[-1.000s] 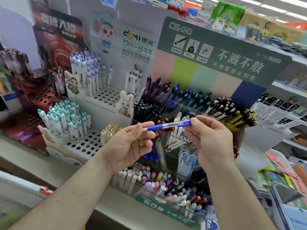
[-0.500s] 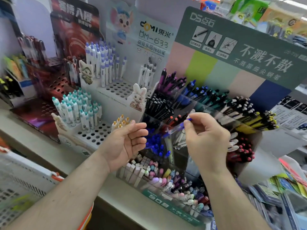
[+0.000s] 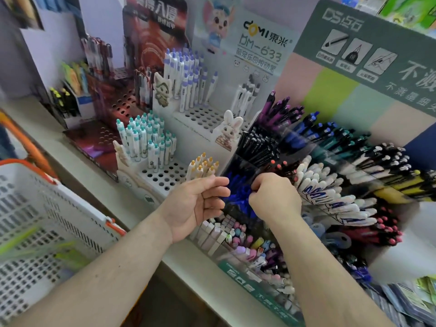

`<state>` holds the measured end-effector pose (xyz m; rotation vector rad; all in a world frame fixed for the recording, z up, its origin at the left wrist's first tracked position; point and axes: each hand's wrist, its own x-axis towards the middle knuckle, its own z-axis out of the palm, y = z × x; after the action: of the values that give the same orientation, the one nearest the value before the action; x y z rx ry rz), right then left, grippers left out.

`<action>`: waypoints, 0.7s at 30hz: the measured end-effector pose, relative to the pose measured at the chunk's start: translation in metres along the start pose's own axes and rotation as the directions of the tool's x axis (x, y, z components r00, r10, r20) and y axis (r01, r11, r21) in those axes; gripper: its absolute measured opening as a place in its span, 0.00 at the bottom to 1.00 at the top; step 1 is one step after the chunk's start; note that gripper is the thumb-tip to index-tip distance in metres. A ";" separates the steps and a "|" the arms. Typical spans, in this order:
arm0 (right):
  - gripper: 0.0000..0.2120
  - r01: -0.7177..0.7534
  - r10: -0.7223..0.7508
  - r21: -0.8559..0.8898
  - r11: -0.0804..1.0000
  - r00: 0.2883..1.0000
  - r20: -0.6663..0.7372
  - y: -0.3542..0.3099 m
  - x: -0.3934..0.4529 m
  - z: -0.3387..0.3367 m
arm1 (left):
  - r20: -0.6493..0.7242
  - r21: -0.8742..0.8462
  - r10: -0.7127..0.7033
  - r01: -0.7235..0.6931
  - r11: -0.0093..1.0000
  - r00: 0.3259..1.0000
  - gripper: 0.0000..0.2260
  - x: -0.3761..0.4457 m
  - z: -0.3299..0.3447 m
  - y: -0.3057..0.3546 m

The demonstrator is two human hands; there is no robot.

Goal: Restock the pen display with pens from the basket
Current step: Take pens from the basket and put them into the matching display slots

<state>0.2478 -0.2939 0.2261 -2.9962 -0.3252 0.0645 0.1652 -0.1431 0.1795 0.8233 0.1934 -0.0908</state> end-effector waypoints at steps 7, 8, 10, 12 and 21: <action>0.08 0.253 -0.154 0.361 0.897 0.947 -0.281 -0.025 -0.021 -0.007 | -0.100 0.180 0.090 -0.071 0.981 0.991 0.11 -0.019 -0.004 -0.010; 0.06 0.277 -0.167 0.475 0.835 0.951 -0.260 -0.032 -0.022 -0.005 | -0.112 0.196 0.097 -0.073 0.978 0.989 0.11 -0.022 -0.003 -0.012; 0.04 0.271 -0.199 0.626 0.731 0.963 -0.183 -0.044 -0.025 0.002 | -0.141 0.221 0.114 -0.080 0.972 0.983 0.11 -0.030 -0.002 -0.014; 0.05 0.252 -0.239 0.708 0.659 0.964 -0.120 -0.054 -0.029 0.012 | -0.203 0.243 0.141 -0.089 0.966 0.969 0.10 -0.041 -0.001 -0.015; 0.10 0.179 -0.488 0.803 0.568 0.859 0.153 -0.106 -0.072 0.070 | -0.534 0.428 0.219 0.038 0.903 0.817 0.09 -0.122 -0.036 -0.029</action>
<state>0.1515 -0.1986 0.1728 -1.9897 -0.7059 0.5732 0.0366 -0.1354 0.1601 1.2844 0.7264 0.2261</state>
